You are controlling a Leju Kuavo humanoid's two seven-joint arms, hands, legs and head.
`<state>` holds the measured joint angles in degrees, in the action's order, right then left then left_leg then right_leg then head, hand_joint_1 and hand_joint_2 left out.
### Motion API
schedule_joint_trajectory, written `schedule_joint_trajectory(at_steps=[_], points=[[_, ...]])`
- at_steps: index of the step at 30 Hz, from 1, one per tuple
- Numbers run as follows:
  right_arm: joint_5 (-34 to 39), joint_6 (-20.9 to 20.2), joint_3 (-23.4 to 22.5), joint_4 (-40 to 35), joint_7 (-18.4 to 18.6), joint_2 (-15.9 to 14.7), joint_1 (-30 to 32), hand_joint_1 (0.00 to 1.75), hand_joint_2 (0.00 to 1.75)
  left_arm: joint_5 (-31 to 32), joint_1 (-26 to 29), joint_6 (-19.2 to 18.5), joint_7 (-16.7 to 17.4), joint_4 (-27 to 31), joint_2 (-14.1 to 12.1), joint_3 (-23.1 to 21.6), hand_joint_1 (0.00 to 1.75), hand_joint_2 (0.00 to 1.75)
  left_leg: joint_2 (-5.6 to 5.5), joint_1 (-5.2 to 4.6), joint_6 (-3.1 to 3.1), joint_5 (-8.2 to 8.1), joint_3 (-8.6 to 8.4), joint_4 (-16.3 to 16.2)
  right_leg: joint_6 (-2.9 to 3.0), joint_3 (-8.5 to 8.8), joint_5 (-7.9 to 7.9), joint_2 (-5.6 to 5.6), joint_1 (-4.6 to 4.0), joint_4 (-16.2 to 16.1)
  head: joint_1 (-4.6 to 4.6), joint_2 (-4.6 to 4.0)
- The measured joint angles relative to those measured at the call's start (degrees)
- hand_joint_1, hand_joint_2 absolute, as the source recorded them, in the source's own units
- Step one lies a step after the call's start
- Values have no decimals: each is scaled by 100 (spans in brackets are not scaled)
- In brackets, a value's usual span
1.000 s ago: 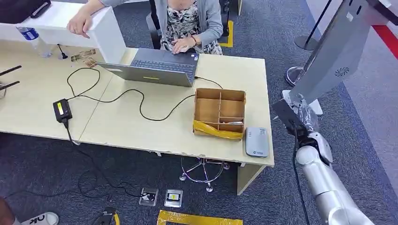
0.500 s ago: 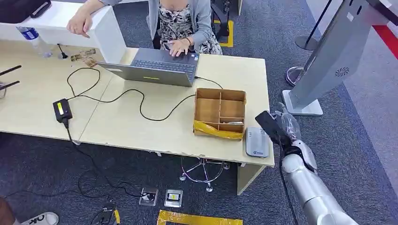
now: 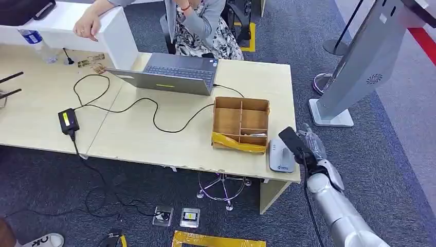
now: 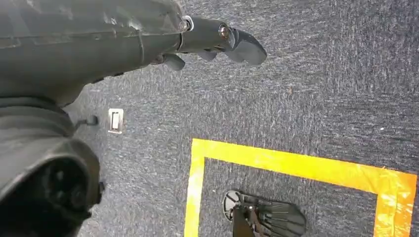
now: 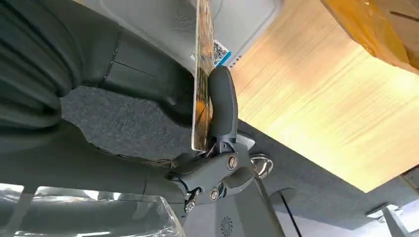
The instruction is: Pass the card to the sensor for recognition and then transmit it.
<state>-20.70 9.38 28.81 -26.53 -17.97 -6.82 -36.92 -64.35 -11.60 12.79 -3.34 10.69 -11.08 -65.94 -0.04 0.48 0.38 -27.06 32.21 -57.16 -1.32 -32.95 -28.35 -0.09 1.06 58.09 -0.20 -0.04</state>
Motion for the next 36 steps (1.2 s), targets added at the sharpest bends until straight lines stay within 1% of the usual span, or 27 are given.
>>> schedule_joint_trajectory(at_steps=[7, 26, 32, 36], points=[[74, -70, 20, 179, 24, 2, -55, 175, 175, -4, 25, 2, -2, 0, -2, 54, 0, 0, 0, 0, 0, 0, 0, 0, 0, 0, 0, 1, 0, 0, -2, 0], [173, -40, 22, 400, -28, 92, -52, 175, 175, -61, 62, 83, -44, 0, 2, 105, 0, 0, 1, 0, 0, 0, -2, 0, 0, 1, 0, 4, 0, 0, 0, 0], [232, -37, 24, 448, -125, 98, -75, 175, 175, -61, 90, 101, -44, 0, 0, 111, 0, 0, 1, 0, 0, 0, -1, 0, 0, 1, 0, 4, 0, 0, 0, 0], [236, -61, 26, 461, -166, 118, -211, 175, 175, -35, 90, 96, -35, 0, 0, 116, 0, 0, 1, 0, 0, 0, 0, 0, 0, 3, 1, 3, 0, 1, 0, 0]])
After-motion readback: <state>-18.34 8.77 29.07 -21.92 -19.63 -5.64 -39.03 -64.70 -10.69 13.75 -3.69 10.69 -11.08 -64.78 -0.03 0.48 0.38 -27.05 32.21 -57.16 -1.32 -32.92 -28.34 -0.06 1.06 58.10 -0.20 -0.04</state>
